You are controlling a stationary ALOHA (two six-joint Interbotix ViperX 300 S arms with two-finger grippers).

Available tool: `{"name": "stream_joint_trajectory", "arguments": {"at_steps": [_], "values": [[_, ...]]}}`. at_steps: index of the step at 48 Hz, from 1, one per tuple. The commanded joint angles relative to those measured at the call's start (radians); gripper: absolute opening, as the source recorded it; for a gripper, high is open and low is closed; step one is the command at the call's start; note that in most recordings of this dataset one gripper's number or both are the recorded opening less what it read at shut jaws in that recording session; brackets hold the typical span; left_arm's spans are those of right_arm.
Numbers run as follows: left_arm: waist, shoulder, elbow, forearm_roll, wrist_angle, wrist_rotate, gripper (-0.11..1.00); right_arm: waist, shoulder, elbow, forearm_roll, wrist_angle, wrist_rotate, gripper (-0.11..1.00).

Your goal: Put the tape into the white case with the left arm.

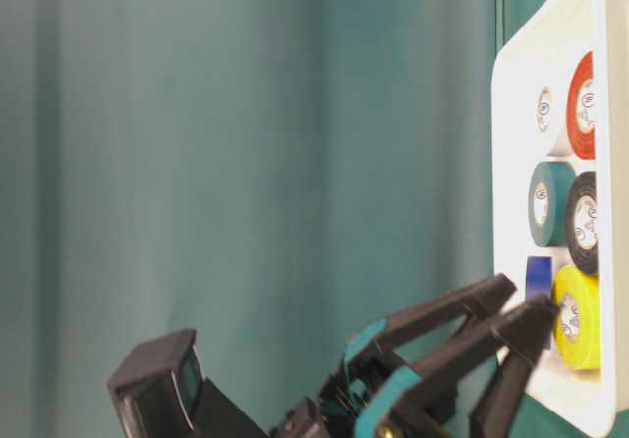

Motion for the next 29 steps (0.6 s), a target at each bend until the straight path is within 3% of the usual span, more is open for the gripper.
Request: {"name": "stream_joint_trajectory", "arguments": {"at_steps": [1,16,29], "values": [[-0.006,-0.021,-0.002,-0.002,-0.020,-0.005,0.66,-0.002,0.008,0.003,-0.006,-0.008,0.002,-0.09],[-0.005,-0.037,0.000,-0.002,-0.021,-0.005,0.66,-0.002,0.008,0.003,-0.006,-0.006,0.002,-0.09],[-0.005,-0.143,0.061,-0.002,-0.020,-0.006,0.66,-0.002,0.008,0.003,-0.006,-0.006,0.002,-0.09]]}}
